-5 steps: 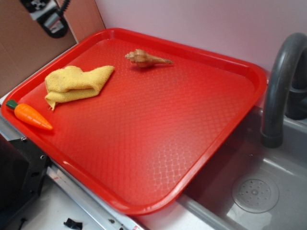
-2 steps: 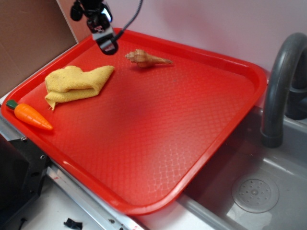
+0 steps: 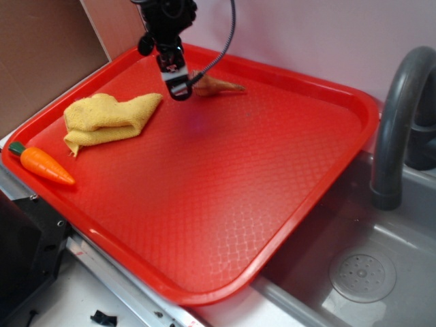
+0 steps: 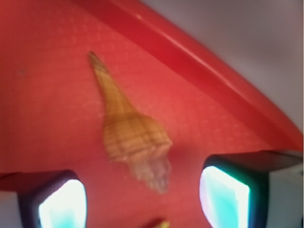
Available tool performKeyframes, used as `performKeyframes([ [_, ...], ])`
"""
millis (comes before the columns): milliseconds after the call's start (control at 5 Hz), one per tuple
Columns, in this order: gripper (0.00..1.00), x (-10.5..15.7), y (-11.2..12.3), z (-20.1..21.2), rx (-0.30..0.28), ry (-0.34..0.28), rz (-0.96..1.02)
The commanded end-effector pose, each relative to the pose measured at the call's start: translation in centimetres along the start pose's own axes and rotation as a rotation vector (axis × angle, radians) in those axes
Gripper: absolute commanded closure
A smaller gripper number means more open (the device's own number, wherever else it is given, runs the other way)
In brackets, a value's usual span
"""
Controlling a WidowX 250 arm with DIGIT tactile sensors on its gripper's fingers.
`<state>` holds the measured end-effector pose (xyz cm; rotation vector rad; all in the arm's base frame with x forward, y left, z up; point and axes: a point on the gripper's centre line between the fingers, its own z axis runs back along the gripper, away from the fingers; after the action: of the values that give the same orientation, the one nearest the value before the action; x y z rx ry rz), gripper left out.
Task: Grab the shell.
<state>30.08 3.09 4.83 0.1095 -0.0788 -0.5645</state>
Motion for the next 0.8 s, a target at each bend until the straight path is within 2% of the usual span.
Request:
performKeyframes([
  [0, 0.00, 2.11, -0.63, -0.80, 0.006, -0.025, -0.063],
  [200, 0.34, 2.58, -1.03, -0.87, -0.002, -0.022, -0.078],
  [400, 1.00, 2.55, -1.02, -0.87, 0.009, -0.020, -0.079],
  [600, 1.00, 2.39, -0.92, -0.94, 0.004, -0.022, -0.058],
])
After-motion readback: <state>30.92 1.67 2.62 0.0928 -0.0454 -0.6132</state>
